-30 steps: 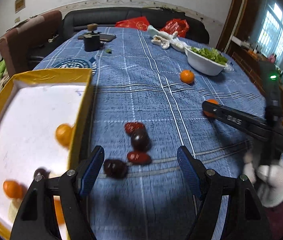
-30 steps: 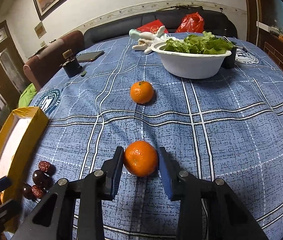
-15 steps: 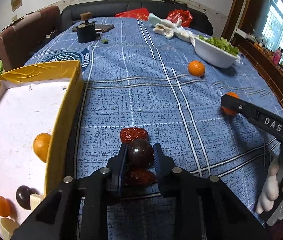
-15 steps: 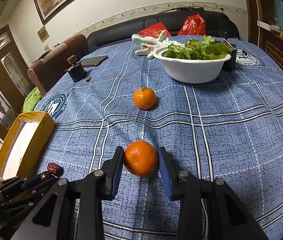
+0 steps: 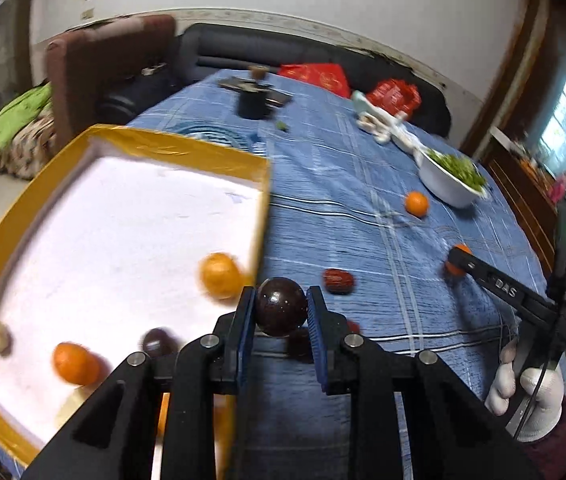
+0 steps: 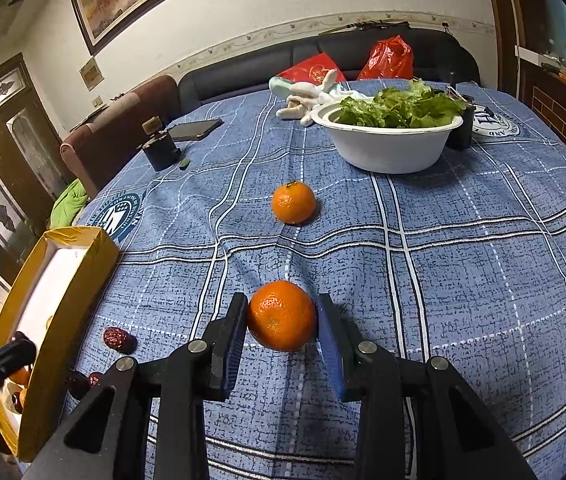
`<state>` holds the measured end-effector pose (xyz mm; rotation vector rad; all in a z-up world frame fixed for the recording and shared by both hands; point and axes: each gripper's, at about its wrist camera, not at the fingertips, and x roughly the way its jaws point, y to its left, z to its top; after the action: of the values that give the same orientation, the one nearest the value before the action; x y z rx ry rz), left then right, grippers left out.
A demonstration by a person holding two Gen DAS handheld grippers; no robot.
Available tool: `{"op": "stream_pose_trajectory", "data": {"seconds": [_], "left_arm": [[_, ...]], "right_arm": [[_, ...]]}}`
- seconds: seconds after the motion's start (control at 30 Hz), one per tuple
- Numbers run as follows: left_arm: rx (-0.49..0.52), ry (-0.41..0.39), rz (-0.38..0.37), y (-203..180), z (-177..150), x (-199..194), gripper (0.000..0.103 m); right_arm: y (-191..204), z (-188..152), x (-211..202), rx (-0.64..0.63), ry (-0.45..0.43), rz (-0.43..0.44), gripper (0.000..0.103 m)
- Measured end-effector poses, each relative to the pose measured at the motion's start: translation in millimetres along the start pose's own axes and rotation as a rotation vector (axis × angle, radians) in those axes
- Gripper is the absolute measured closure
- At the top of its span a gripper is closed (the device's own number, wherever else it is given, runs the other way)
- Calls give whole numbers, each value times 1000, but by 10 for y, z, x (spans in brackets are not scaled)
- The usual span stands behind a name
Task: Organize fruits
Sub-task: 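Carry the plum into the tray and open the left gripper while the right drops the mandarin there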
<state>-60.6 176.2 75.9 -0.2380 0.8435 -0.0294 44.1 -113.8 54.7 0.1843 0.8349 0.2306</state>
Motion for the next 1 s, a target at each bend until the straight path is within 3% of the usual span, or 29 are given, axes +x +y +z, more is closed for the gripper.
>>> {"op": "stream_pose_trajectory", "data": {"seconds": [0.33,0.47,0.6,0.77,1.0], "left_arm": [[-97,-70,2,440,-64,-318,79],[-114,-92,22,620,-77,-436,79],[-125,-111,73,812,-76,-522,79],[-195,-114,123,1174,-123,-578,78],[-246,-75,181,1516,-210,-516,78]], "right_arm": [[-29,-84,-117,15,-46,-88,65],[-194,-105,-340,86,-78,-70,65],[-212,-149,-447,95,-37,-49,65],[214,-175,-541,11,-4,35,65],[1334,-242,-487,-178,70,236,63]]}}
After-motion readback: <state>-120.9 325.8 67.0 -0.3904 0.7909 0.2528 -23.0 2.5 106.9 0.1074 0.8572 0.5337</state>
